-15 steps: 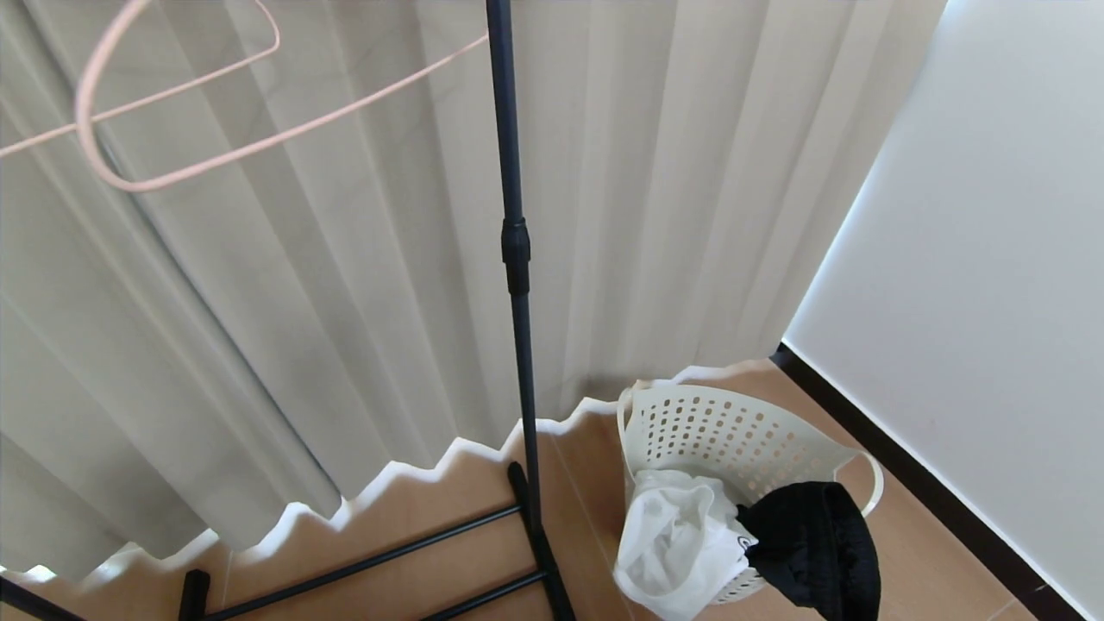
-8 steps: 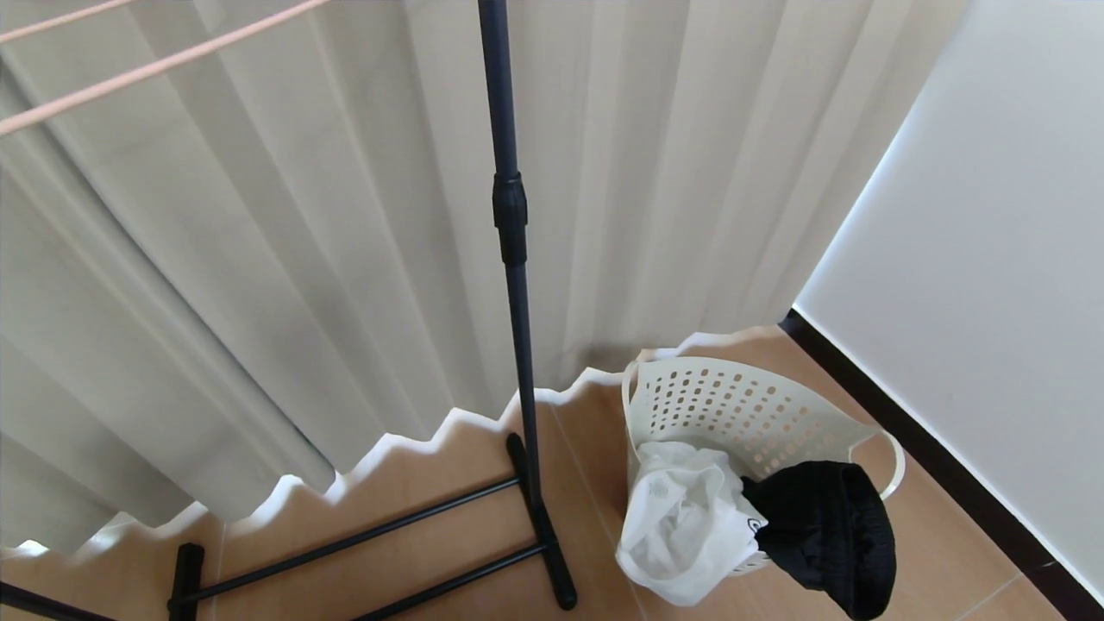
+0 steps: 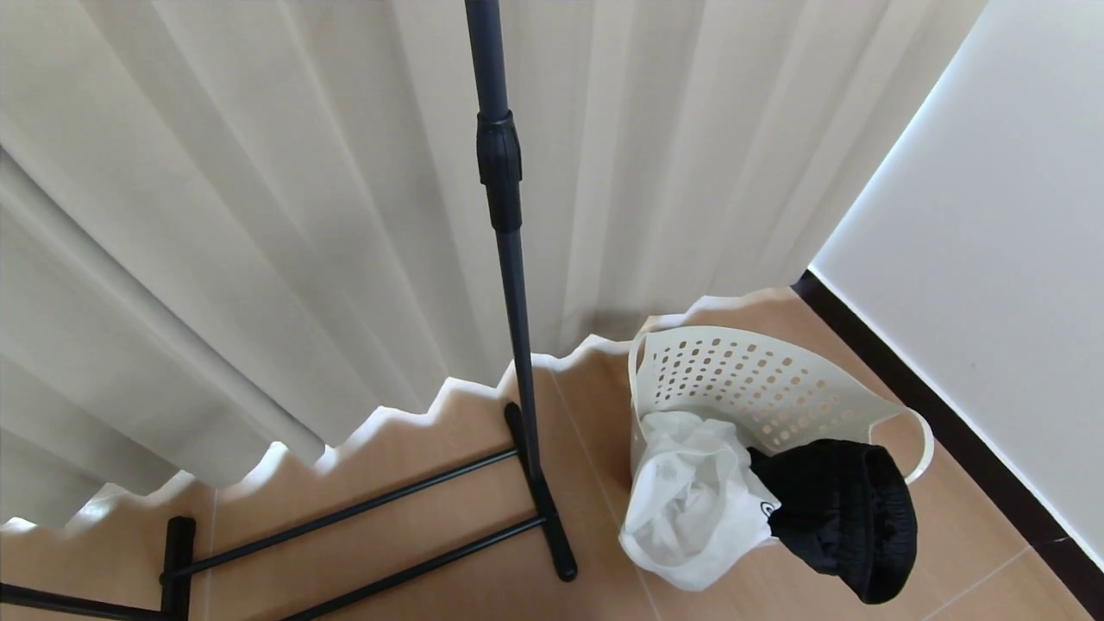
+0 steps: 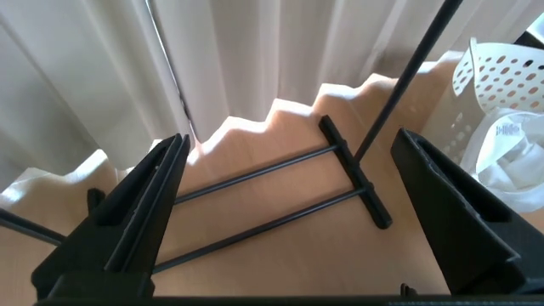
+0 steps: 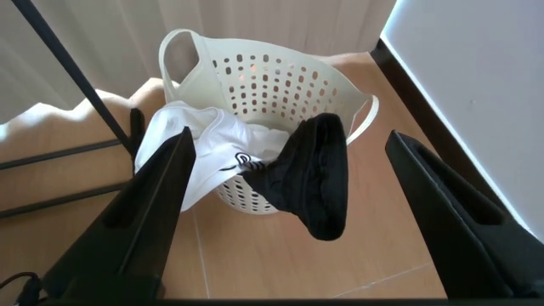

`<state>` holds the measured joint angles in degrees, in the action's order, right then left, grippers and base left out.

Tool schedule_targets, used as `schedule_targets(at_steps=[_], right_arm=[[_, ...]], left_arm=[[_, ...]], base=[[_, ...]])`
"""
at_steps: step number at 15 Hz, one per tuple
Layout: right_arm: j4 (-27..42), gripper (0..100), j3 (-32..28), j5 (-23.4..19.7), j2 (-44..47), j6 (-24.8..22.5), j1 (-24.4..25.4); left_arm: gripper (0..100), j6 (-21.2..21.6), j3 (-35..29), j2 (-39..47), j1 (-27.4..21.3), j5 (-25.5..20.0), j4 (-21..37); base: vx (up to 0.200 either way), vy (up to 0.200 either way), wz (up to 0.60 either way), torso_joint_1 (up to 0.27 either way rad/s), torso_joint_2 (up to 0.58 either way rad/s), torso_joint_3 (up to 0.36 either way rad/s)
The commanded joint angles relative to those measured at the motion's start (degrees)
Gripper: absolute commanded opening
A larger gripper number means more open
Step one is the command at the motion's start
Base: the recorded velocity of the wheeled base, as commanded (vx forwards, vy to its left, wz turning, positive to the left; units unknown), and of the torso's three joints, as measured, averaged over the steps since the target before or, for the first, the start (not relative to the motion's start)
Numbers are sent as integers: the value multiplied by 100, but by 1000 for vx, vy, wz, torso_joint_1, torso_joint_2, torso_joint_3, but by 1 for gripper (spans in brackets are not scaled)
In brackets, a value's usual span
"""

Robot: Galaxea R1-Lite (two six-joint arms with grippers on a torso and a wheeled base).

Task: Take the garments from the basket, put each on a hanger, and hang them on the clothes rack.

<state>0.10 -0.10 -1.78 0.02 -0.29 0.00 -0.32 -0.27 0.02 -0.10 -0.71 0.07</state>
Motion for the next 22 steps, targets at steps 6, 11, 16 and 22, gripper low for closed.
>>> schedule_targets(at_steps=[6,11,16,22], right_arm=[[52,100,-17,-15,6,-67,0],[69,100,-25,-24,24,-76,0],[-607,100,-307,-86,3663,-85,1134],[-1267,100,-2838,960,8400,-2089,1731]], left_arm=[[100,-3,0,-2,1,0,1],[100,-12,9,6,1,9,1],[100,-12,9,-2,1,9,1],[100,-12,9,6,-8,9,1]], base=[[0,0,0,6,3,-196],[0,0,0,1,1,-185],[0,0,0,1,2,-26],[0,0,0,0,0,0]])
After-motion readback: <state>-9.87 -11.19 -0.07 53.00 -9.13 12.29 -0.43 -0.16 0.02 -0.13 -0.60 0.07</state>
